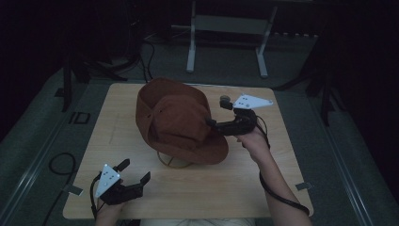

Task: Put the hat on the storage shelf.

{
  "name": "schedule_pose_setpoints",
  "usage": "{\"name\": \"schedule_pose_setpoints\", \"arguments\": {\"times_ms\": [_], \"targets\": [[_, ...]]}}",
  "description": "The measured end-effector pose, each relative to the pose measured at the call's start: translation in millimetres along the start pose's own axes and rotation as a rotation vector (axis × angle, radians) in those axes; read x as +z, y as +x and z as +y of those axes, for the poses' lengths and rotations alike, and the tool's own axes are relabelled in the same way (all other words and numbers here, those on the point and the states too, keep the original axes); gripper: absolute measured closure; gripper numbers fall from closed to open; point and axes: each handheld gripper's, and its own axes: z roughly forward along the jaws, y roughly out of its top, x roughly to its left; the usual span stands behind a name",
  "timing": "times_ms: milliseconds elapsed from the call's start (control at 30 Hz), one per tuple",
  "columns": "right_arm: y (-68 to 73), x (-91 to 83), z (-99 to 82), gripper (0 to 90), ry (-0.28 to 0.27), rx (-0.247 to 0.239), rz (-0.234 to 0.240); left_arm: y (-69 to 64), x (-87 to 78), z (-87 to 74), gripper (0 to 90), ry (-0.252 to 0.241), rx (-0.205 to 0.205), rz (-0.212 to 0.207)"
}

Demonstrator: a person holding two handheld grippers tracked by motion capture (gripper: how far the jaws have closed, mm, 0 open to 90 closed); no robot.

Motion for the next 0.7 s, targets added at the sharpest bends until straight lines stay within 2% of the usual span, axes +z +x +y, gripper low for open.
{"name": "schedule_pose_setpoints", "arguments": {"times_ms": [133,400,633,700], "targets": [[-7.1,-8.2,-16.3,14.1,-0.003,0.007,-0.021,-1.3,0.7,-1.0,9.6,0.002,0.015,0.004],[-15.0,-18.9,-38.5,14.1,0.007,0.029,-0.058,1.4,-0.1,-2.4,9.7,0.004,0.011,0.017],[-26.9,-30.8,-63.2,14.2,0.034,0.061,-0.085,3.5,0.8,-3.9,9.7,0.003,0.016,0.029],[-32.7,-36.8,-76.1,14.3,0.050,0.072,-0.096,5.4,2.0,-5.6,9.8,0.013,0.015,0.036]]}}
